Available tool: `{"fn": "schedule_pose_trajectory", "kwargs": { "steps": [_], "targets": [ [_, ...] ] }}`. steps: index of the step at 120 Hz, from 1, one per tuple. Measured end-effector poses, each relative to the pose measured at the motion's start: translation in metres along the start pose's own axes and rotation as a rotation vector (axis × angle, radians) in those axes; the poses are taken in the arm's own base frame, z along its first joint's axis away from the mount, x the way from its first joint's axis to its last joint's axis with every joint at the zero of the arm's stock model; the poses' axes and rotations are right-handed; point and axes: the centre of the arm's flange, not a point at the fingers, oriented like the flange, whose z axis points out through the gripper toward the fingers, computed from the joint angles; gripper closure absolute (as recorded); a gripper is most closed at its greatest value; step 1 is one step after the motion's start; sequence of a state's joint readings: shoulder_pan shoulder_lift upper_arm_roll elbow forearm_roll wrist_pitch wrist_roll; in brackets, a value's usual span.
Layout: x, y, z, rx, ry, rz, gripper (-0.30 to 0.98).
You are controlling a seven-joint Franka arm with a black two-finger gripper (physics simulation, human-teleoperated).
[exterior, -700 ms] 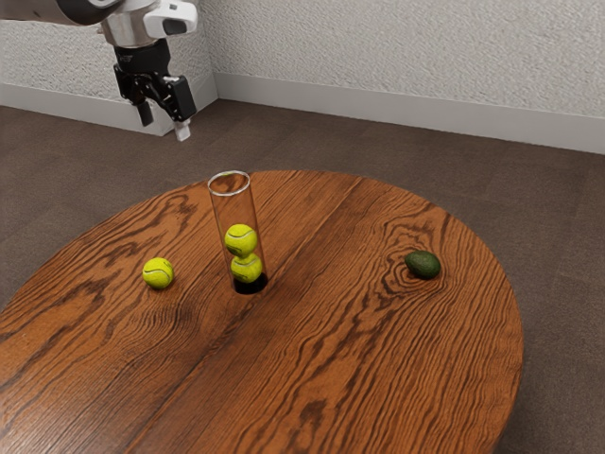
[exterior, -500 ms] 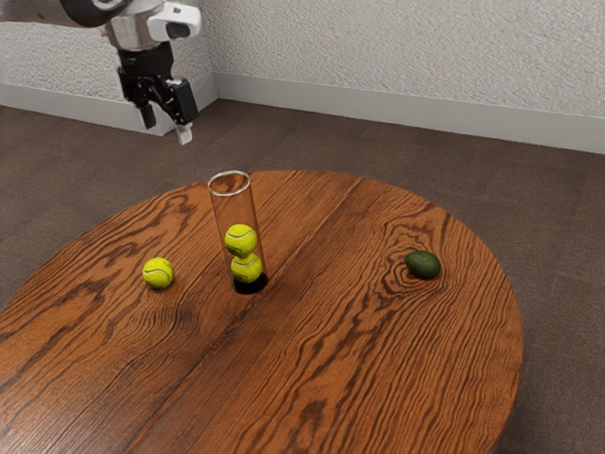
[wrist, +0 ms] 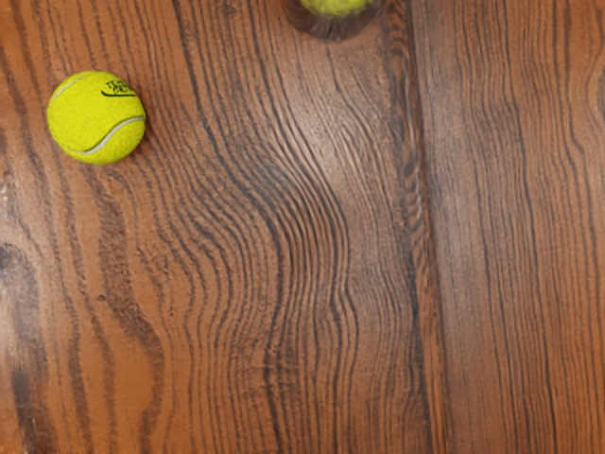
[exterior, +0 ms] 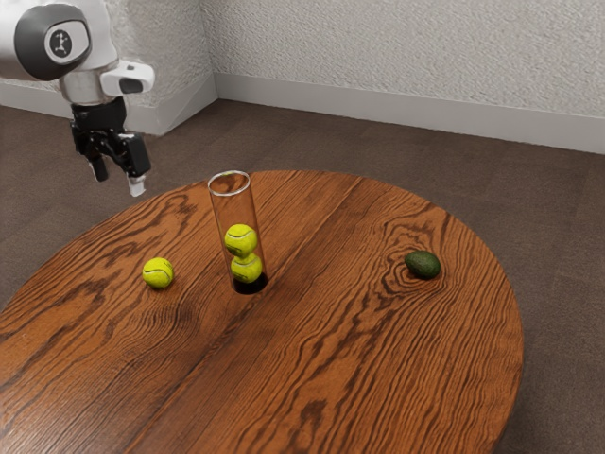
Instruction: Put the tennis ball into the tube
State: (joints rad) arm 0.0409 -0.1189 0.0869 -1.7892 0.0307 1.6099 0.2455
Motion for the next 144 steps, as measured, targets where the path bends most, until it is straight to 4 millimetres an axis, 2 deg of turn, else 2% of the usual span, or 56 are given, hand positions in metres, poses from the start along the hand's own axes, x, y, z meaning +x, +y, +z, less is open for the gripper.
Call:
{"fn": "schedule_pose_trajectory", "kwargs": {
  "steps": [9, 18, 39, 65, 75, 91, 126, 144],
  "targets": [
    [0.003, -0.02, 0.019, 0.007, 0.004, -0.019, 0.0],
    [0.013, -0.023, 0.037, 0.015, 0.008, -0.008, 0.0],
    [0.031, -0.04, 0.1, 0.018, -0.011, -0.006, 0.0],
    [0.048, -0.075, 0.141, 0.026, -0.033, -0.033, 0.0],
    [0.057, -0.082, 0.158, 0.035, -0.027, -0.023, 0.0],
    [0.066, -0.101, 0.174, 0.047, -0.014, -0.026, 0.0],
    [0.087, -0.127, 0.215, 0.042, -0.002, -0.021, 0.0],
    [0.094, -0.141, 0.247, 0.026, 0.001, -0.027, 0.0]
  ]
}}
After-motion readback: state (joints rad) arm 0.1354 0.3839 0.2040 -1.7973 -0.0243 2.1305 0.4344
